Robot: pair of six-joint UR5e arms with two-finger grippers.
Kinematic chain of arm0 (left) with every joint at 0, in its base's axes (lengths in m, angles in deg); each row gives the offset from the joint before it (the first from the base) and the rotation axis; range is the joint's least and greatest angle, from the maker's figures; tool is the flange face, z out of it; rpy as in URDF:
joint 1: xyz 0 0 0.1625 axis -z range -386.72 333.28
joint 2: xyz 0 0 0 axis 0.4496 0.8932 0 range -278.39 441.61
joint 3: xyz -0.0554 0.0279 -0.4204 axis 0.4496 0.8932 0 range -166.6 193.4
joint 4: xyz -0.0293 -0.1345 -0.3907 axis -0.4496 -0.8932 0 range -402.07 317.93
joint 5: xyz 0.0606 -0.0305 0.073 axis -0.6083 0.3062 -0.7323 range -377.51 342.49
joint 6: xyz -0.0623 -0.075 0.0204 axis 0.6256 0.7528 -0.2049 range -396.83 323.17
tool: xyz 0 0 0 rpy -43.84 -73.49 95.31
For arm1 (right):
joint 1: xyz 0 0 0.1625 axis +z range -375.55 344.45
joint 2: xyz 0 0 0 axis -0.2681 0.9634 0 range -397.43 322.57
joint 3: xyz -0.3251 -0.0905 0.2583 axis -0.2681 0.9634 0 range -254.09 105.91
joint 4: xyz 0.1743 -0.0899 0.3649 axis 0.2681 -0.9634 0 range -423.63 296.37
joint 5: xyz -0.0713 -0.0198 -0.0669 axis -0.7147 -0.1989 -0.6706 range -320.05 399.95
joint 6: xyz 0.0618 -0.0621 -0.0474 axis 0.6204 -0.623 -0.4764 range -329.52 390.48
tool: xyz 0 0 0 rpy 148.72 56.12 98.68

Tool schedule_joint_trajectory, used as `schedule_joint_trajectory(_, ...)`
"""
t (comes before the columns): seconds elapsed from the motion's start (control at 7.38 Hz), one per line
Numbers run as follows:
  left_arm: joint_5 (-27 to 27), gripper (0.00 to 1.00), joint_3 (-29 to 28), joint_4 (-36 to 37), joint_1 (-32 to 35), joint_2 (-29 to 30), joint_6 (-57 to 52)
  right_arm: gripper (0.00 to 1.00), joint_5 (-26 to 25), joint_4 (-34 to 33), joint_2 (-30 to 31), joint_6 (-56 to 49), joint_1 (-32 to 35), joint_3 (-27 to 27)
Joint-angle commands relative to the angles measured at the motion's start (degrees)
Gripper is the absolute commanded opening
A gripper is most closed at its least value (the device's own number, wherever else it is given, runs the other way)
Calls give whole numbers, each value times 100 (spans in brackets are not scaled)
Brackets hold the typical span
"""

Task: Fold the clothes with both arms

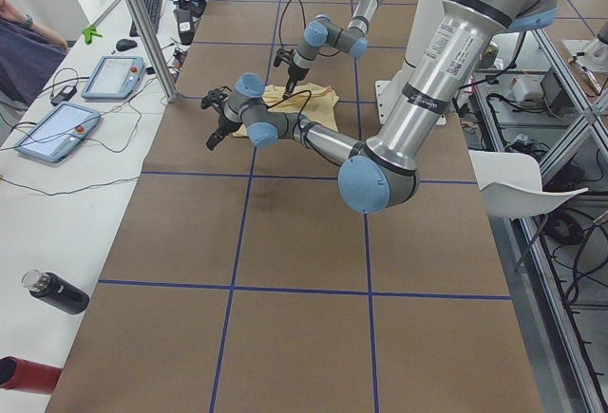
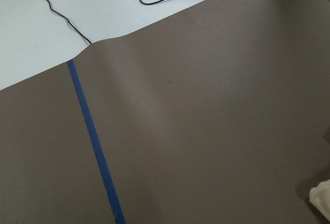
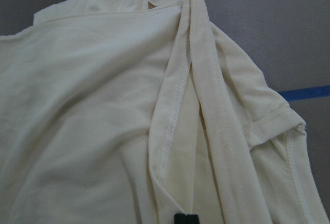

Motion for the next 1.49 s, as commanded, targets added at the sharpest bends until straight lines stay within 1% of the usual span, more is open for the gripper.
schedule_joint_trajectory(0.0, 0, 100, 0, 0, 0, 0, 0, 0, 16, 15, 9, -97, 59, -64)
schedule_joint_trajectory(0.14, 0, 100, 0, 0, 0, 0, 0, 0, 216, 15, 96, -184, 155, -212)
schedule_joint_trajectory(0.27, 0, 100, 0, 0, 0, 0, 0, 0, 349, 24, 497, -255, 173, -571)
schedule_joint_trajectory(0.41, 0, 100, 0, 0, -9, 0, 0, 0, 368, 24, 1049, -395, 200, -1105)
schedule_joint_trajectory(0.54, 0, 100, 0, 0, -9, 0, 0, 0, 359, 33, 1385, -474, 200, -1432)
schedule_joint_trajectory(0.68, 0, 100, 0, 0, -18, 0, 0, 0, 342, 42, 1554, -466, 200, -1505)
schedule_joint_trajectory(0.81, 0, 100, 0, 0, -18, 0, 0, 26, 324, 42, 1512, -423, 191, -1488)
schedule_joint_trajectory(0.95, 0, 100, 0, 0, -18, 0, 0, 99, 280, 42, 1512, -379, 200, -1506)
schedule_joint_trajectory(1.22, 9, 100, 0, 0, -18, 0, 0, 100, 324, 33, 1398, -343, 305, -1541)
schedule_joint_trajectory(1.35, 0, 100, 0, 0, -18, 0, 0, 100, 341, -80, 1284, -30, 279, -1532)
